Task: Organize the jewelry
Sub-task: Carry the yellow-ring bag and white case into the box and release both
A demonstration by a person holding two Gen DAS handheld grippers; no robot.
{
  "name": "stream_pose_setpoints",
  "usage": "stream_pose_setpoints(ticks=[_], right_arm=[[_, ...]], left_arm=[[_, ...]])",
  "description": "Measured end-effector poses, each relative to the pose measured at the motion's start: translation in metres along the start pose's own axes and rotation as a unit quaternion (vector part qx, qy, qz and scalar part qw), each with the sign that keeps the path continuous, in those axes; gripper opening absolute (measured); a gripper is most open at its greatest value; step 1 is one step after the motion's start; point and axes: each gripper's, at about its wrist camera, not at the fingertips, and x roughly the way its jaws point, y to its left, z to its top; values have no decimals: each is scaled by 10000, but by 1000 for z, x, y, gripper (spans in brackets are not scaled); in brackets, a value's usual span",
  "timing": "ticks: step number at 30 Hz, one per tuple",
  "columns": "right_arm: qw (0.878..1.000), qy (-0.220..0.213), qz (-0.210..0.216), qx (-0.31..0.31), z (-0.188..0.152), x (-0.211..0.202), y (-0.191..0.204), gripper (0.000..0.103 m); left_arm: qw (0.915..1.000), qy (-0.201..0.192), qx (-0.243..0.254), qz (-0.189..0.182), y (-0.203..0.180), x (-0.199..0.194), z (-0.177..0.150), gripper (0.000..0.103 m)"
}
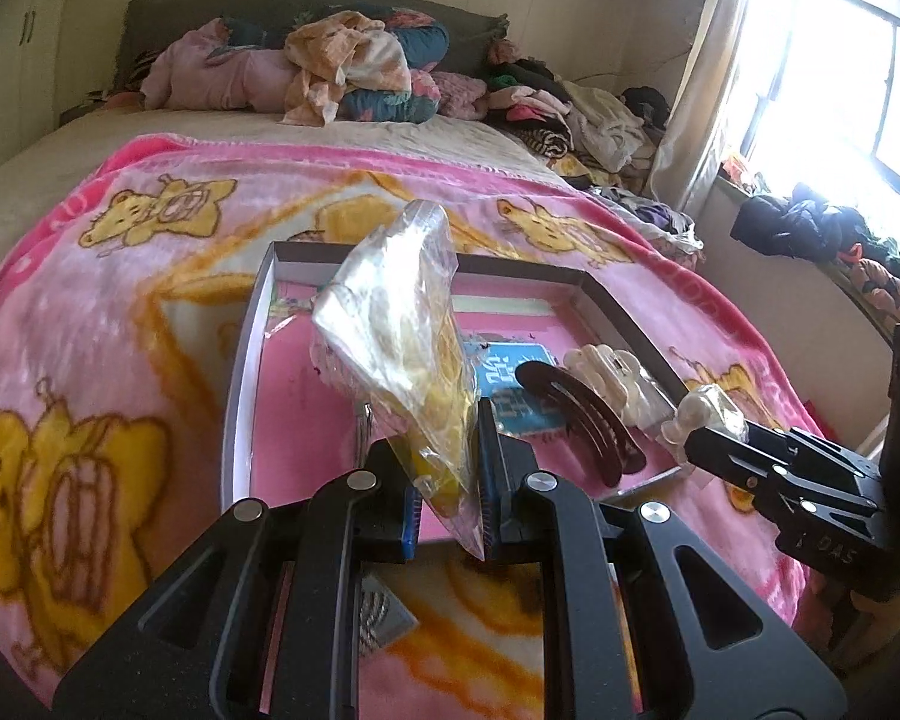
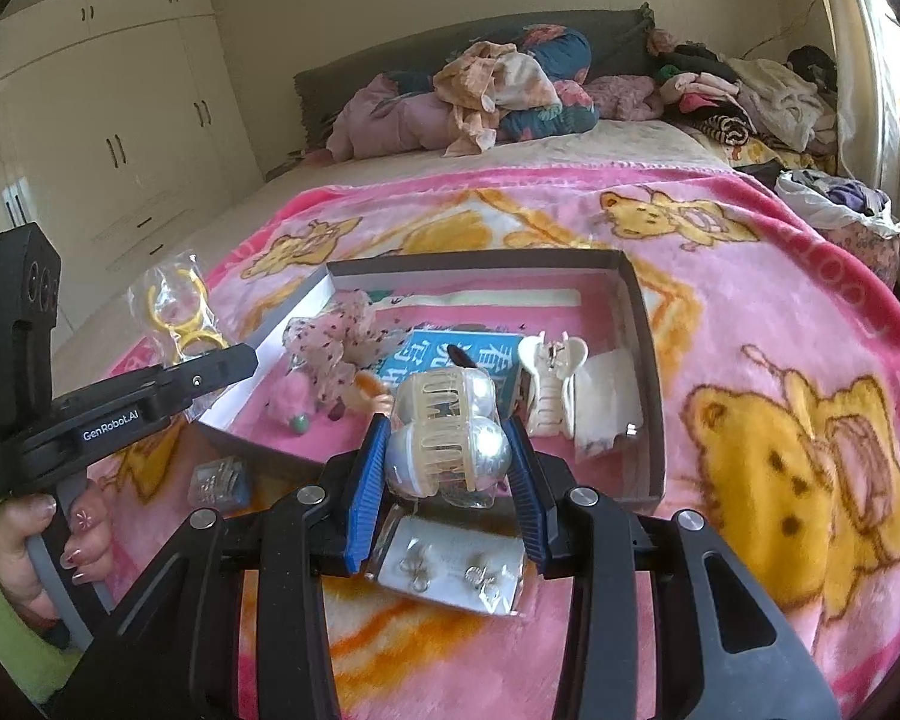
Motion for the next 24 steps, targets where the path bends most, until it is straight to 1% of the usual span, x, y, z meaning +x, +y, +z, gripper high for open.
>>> stream_pose_setpoints(ticks=[11,19,24], right_arm=[[9997,-39,-230,-65,18,14,-12,37],[9991,11,-426,-74,25,30,-23,37],[9980,68,-620,106,28,41,-37,37]], left_arm=[[9999,58,35,129,3,23,14,9],[9997,162,40,200,5,41,16,9],[9995,189,69,234,3,47,15,9]])
